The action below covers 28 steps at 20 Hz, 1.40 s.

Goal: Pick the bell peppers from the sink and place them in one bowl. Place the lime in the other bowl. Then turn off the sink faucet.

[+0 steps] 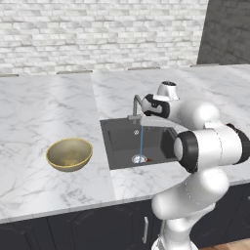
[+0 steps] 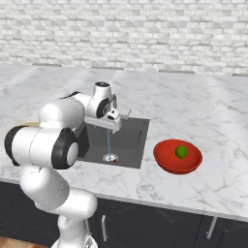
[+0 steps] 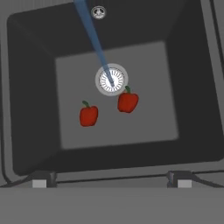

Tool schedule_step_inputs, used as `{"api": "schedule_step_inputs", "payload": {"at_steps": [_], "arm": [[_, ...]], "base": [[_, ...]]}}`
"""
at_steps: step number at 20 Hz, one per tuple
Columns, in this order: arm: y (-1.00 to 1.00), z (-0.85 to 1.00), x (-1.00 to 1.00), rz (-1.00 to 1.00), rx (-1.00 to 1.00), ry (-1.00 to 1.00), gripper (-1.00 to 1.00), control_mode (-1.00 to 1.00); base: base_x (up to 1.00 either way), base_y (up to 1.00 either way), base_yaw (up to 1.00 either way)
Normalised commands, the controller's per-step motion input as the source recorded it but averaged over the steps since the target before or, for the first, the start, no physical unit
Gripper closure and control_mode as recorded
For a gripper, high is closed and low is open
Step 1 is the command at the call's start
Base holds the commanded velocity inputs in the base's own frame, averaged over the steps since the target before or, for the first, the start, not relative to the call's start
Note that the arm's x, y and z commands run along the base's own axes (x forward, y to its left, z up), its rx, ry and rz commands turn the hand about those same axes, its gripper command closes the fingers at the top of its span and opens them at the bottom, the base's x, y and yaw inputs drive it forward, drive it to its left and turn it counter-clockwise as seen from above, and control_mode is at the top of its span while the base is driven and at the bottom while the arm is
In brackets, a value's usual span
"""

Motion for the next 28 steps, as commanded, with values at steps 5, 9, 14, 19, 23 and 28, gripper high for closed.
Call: {"api": "schedule_step_inputs", "payload": {"at_steps": [5, 9, 14, 19, 23, 28], "arm": [[-0.07, -0.13, 0.3, -0.01, 0.0, 0.0, -1.0, -1.0], [-0.06, -0.23, 0.28, 0.0, 0.0, 0.0, -1.0, -1.0], [0.0, -0.14, 0.18, 0.0, 0.0, 0.0, -1.0, -1.0], [0.0, -0.29, 0.06, -0.01, -0.01, 0.0, -1.0, -1.0], [0.0, -0.38, 0.0, -0.04, -0.09, -0.04, -1.0, -1.0], [0.02, -0.35, 0.0, -0.05, -0.17, -0.11, -1.0, -1.0]], "base": [[0.0, 0.0, 0.0], [0.0, 0.0, 0.0], [0.0, 0.0, 0.0], [0.0, 0.0, 0.0], [0.0, 0.0, 0.0], [0.0, 0.0, 0.0]]}}
